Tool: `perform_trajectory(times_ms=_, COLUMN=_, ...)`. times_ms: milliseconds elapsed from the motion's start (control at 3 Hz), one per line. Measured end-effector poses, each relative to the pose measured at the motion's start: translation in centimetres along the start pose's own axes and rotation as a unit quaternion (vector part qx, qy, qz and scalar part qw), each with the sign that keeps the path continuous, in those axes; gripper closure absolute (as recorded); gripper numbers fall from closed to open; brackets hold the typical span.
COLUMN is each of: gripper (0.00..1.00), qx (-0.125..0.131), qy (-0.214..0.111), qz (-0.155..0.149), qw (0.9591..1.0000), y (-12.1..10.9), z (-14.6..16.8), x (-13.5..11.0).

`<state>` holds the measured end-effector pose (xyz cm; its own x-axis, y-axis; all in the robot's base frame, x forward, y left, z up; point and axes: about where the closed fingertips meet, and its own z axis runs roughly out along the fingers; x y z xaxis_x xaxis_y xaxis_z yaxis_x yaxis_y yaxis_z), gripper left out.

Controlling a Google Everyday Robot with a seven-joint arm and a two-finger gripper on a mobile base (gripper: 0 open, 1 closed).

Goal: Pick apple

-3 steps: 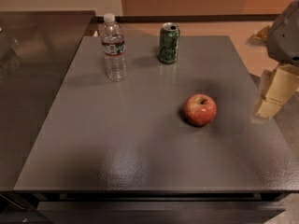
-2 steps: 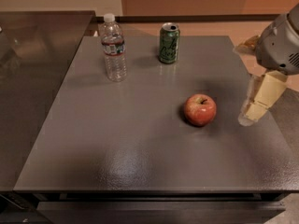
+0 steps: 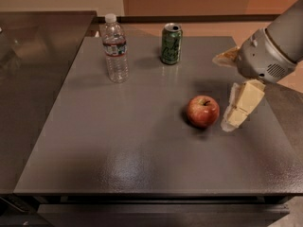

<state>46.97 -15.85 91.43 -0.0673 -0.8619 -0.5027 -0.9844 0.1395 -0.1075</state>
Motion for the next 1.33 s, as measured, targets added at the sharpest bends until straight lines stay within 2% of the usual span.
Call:
perform_trajectory(times_ms=333, gripper=0.0, qx=-0.015, qy=-0.014, qz=-0.006, qw=0.9998, y=0.6, z=1.7, x=-0.4)
perform_trajectory(times_ms=1000, gripper=0.0, qx=-0.026, qy=-0.023, qz=-0.003, qw=0.9994, y=1.2, z=4.6, x=-0.4)
perform_trajectory(times_ms=1333, gripper=0.17, qx=-0.033, qy=-0.021, qz=0.001, qw=0.9992, y=1.2, z=5.7, x=-0.2)
